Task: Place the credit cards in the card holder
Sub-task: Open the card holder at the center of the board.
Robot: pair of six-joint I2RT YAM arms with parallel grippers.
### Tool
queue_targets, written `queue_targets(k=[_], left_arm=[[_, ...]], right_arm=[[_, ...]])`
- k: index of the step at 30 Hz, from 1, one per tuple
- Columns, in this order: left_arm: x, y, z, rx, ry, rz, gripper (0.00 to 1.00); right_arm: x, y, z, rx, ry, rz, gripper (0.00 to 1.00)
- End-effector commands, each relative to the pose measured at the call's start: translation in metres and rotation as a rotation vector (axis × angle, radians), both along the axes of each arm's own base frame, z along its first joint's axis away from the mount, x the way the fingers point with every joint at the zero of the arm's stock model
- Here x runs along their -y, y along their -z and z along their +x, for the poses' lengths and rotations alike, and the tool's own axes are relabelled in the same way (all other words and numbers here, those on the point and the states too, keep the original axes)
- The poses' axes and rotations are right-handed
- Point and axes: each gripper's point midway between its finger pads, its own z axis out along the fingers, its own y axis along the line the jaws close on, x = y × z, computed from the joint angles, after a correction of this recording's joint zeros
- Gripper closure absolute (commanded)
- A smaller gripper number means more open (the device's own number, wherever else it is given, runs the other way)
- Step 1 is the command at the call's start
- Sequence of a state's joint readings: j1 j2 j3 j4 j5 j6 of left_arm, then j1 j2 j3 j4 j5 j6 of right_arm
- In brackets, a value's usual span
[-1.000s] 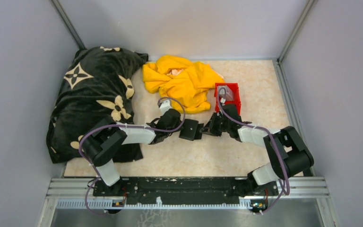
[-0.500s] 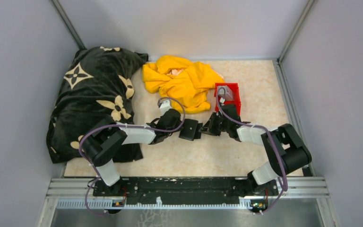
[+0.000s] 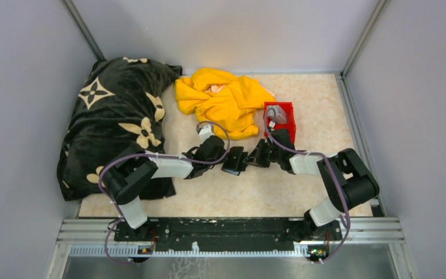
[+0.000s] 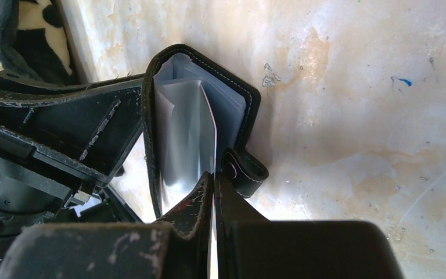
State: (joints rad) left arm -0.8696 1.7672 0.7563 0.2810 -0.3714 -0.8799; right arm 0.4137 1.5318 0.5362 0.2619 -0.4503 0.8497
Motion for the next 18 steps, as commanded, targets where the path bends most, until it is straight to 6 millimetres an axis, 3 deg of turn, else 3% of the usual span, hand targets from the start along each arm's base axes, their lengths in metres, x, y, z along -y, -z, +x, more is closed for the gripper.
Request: queue_targets(k=[1,7,18], left_arm=[[-0.078,0.107,-0.121,-0.475,0.138,0.359,0.71],[-0.076,0.108,-0.126,-0.49,0.152,0.36,0.7],[-0.061,0.11,-0.136,-0.534,0.23,0.347,0.74]], right_arm=[[0.004,0.009,0.004,0.007,0.017,-0.019,1.0],[-0.002,0.009,0.006,0.006,0.006,-0.007,1.0],[-0.024,-0.011,0.019,0.049,-0.029,0.02,1.0]])
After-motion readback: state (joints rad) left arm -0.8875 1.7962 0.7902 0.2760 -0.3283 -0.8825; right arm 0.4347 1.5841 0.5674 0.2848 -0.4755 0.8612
